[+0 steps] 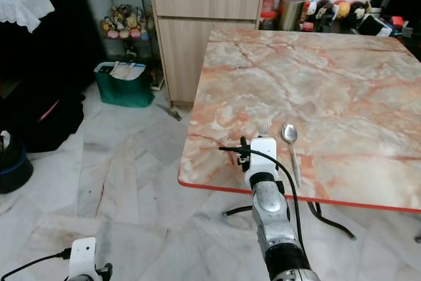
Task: Setting the table
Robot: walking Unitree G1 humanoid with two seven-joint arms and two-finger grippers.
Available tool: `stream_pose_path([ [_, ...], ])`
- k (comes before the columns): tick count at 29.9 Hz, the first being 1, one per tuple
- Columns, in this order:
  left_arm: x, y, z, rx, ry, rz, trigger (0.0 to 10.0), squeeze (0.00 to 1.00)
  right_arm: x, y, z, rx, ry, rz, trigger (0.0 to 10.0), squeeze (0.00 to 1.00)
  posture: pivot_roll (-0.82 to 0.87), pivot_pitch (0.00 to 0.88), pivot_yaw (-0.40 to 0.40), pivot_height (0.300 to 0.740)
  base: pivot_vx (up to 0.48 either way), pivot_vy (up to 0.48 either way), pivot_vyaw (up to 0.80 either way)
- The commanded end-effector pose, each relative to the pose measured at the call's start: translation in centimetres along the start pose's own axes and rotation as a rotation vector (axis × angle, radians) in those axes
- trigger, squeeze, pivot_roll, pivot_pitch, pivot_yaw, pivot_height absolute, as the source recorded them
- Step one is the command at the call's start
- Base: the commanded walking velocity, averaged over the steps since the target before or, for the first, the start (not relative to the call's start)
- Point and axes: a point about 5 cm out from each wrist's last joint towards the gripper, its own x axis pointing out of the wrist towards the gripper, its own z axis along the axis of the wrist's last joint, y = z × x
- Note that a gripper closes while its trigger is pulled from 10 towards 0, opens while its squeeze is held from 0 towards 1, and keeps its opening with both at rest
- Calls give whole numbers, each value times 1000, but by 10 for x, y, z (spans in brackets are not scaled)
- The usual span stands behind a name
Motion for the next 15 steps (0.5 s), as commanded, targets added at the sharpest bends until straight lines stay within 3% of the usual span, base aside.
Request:
stream_pose_path([
  [1, 0, 1, -1, 4, 7, 3, 10000, 0, 1, -1, 0, 0, -1, -4, 10000, 0, -63, 0, 5, 740, 311, 0, 0],
  [15, 0, 4, -2, 24, 8, 2, 10000, 0, -4, 5, -6, 11, 7, -12, 10000, 0, -56, 0, 17, 740, 314, 0, 0],
])
